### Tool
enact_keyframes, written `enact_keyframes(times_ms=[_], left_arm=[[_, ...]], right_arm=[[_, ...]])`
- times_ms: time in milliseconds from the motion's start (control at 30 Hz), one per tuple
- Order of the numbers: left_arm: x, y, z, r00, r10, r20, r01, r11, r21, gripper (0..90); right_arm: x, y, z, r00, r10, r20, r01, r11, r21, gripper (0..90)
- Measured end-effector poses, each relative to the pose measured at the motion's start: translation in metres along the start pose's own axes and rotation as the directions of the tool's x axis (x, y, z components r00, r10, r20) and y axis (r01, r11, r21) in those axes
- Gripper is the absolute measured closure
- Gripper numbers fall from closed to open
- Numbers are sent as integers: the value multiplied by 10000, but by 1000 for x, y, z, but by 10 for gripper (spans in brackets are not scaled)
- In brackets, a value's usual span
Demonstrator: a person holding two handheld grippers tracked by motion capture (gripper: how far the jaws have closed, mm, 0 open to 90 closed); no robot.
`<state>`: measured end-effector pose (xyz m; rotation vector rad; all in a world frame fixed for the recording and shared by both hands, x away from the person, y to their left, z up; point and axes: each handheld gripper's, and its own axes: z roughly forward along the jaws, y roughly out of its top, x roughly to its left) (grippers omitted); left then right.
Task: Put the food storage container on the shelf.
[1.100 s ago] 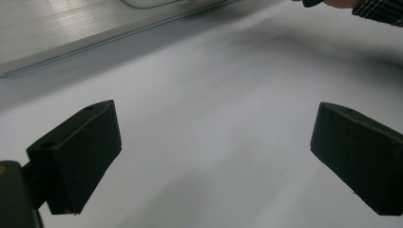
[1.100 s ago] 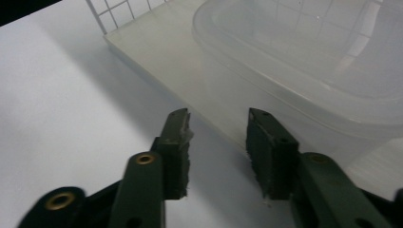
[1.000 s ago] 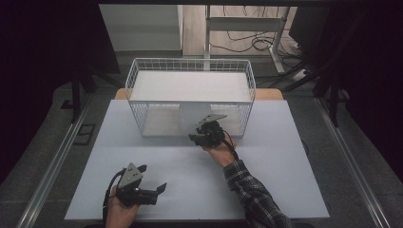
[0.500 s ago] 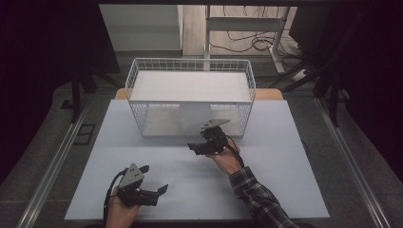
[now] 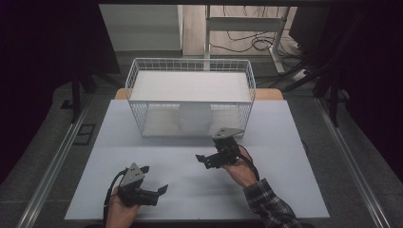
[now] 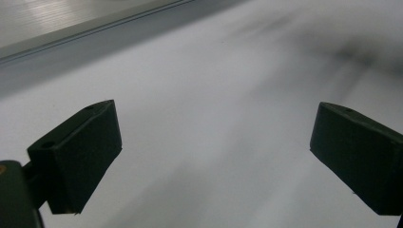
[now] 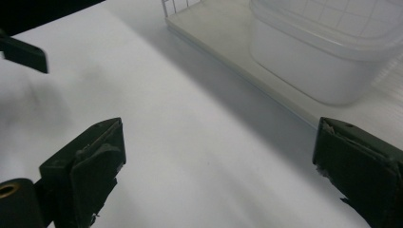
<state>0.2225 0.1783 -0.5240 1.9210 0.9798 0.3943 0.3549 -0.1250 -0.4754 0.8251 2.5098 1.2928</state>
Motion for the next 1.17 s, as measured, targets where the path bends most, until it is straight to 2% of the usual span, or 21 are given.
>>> enact_keyframes(times_ms=[267,567,733,933,1167], left_arm=[[2,0,-2,10000,83,19,-83,10000,-54,28],[7,-1,-5,9998,131,-172,-131,9999,32,19],[6,-2,-4,9997,145,-196,-142,9998,166,9],[5,-2,-2,9990,268,-355,-253,9988,419,0],[7,-3,0,9992,123,-375,-101,9982,583,0]], right_arm=[[6,-19,-32,9999,-81,108,81,10000,-19,34],[10,-47,-63,9985,-80,545,92,9997,-211,30],[10,-69,-79,9961,236,845,-217,9995,-231,2],[7,-91,-91,9913,636,1155,-614,9979,-229,0],[3,-108,-86,9871,629,1476,-718,9959,558,0]])
